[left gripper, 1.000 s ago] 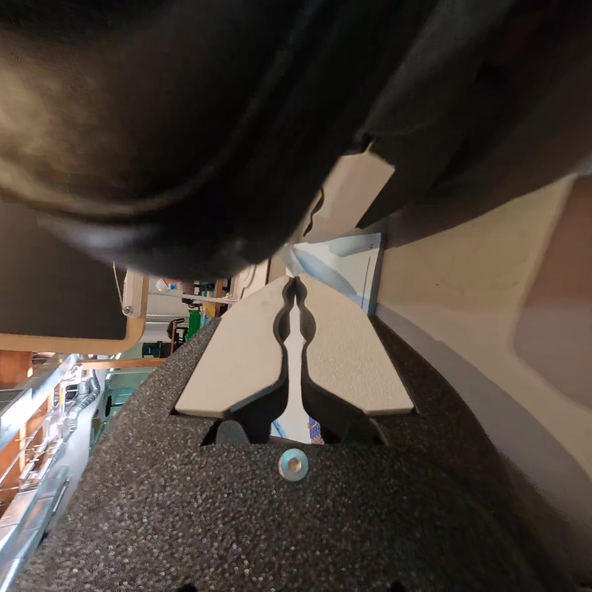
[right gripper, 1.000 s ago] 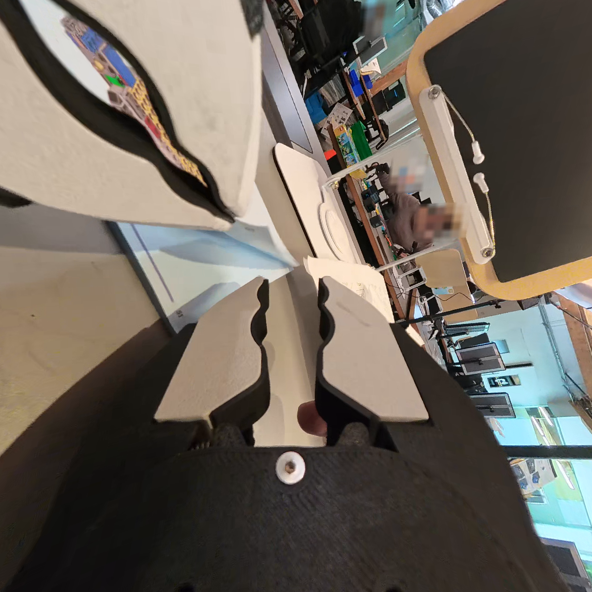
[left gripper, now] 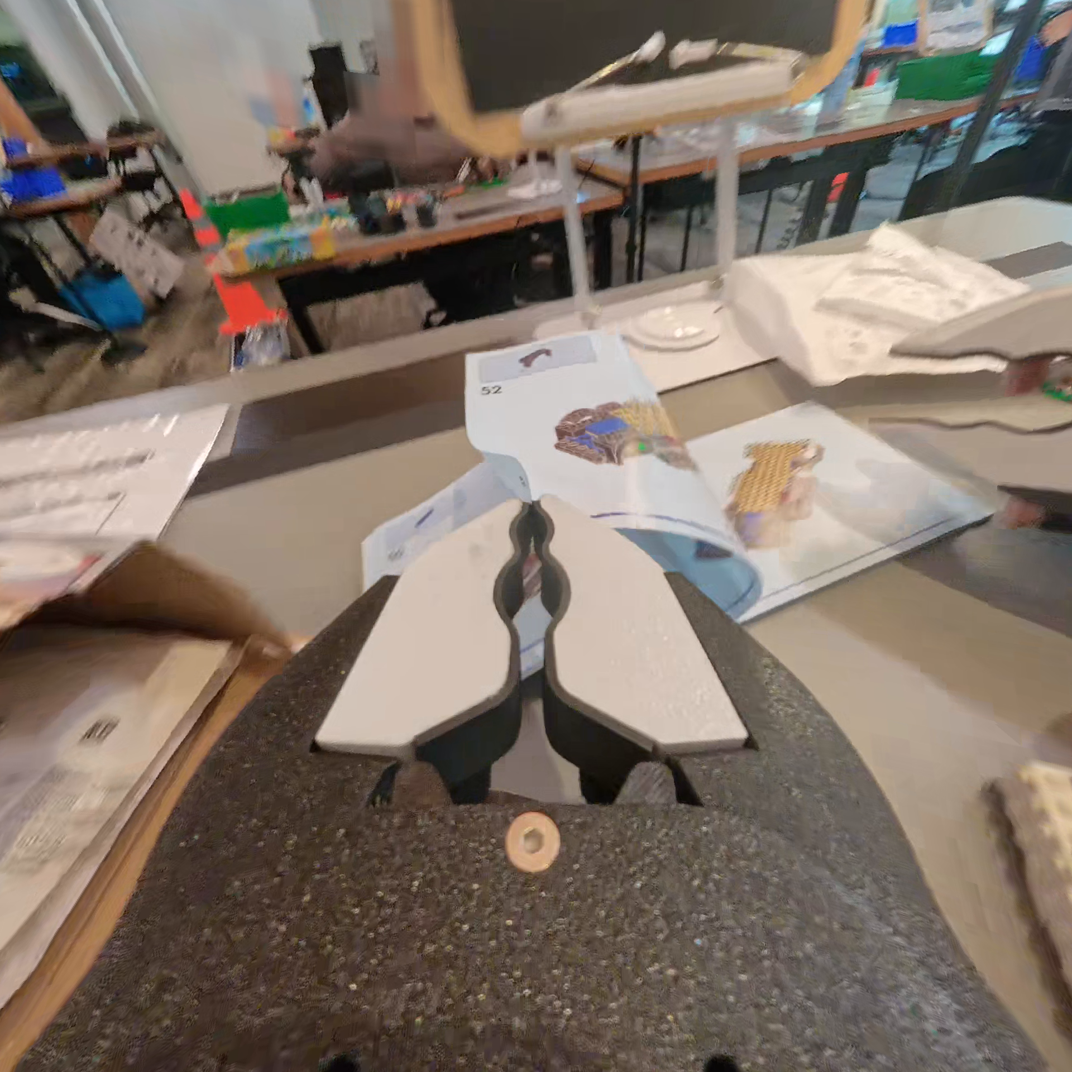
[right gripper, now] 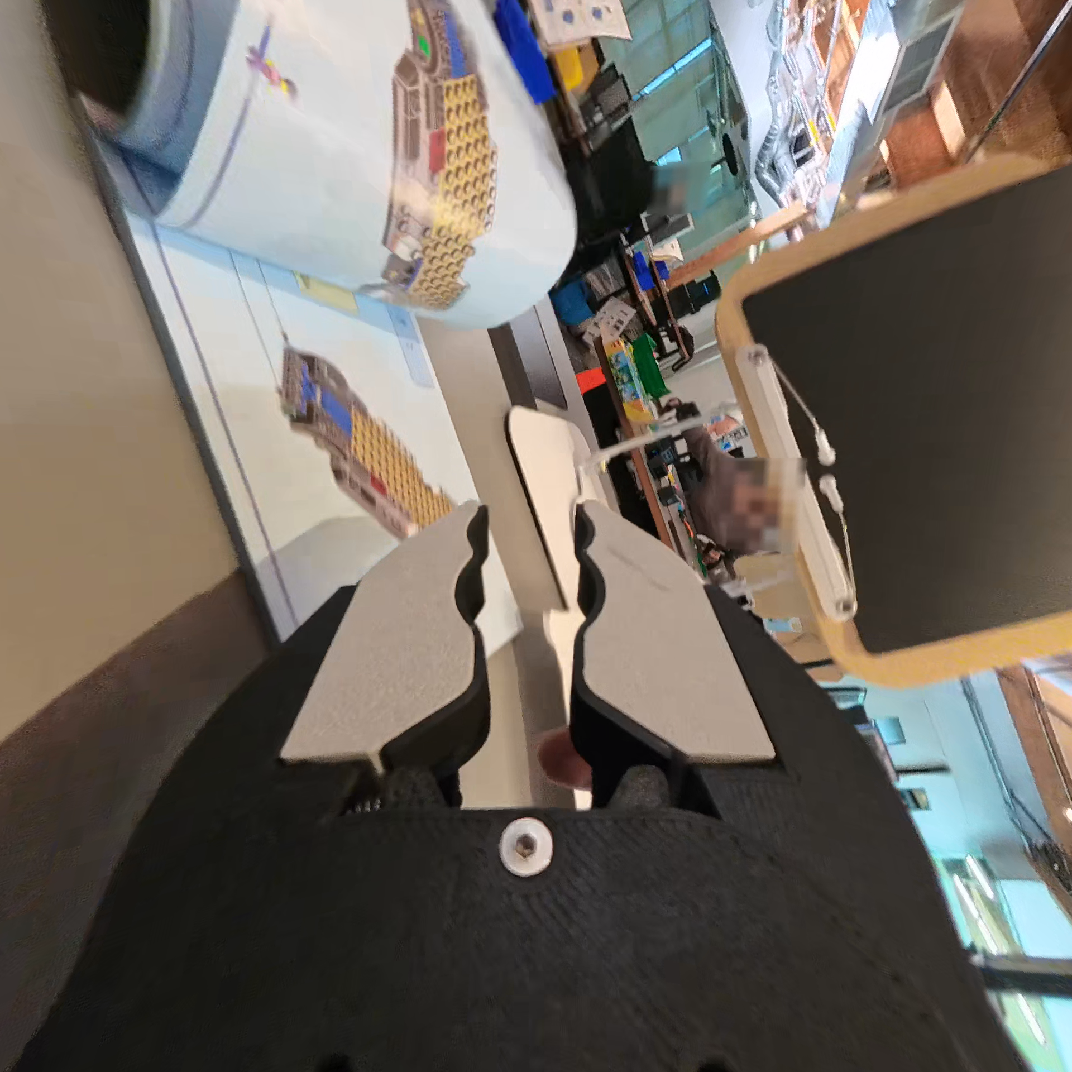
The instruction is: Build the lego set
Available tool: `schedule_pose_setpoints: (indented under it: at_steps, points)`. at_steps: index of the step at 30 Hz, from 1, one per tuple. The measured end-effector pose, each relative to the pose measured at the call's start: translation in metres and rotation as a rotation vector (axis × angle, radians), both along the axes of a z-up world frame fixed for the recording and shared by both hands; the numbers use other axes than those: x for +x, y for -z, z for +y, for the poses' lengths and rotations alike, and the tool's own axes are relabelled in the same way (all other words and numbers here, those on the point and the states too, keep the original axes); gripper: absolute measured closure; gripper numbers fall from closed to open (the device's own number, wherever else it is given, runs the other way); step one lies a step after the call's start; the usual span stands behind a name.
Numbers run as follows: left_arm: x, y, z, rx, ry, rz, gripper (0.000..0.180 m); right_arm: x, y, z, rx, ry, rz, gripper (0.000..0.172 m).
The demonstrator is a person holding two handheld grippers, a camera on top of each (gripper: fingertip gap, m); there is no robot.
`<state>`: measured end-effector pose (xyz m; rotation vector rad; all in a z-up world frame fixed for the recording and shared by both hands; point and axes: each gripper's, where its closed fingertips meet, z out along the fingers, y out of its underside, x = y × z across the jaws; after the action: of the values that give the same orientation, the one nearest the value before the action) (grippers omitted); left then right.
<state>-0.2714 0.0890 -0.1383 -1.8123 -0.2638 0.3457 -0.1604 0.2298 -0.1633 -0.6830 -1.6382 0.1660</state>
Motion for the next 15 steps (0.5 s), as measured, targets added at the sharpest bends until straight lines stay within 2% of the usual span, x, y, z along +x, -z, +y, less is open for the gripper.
schedule_pose_setpoints:
  at_steps: [4, 9, 15]
  points:
    - [-0.018, 0.02, -0.031, -0.105, -0.055, -0.032, 0.18, -0.039, 0.008, -0.017, 0.078, -0.044, -0.145, 0.143]
    - [-0.019, 0.035, -0.045, -0.213, -0.025, -0.053, 0.175, -0.073, 0.02, -0.035, 0.124, -0.098, -0.225, 0.143]
    - [-0.036, 0.04, -0.07, -0.393, -0.074, 0.078, 0.158, -0.083, 0.019, -0.045, 0.122, -0.097, -0.238, 0.143]
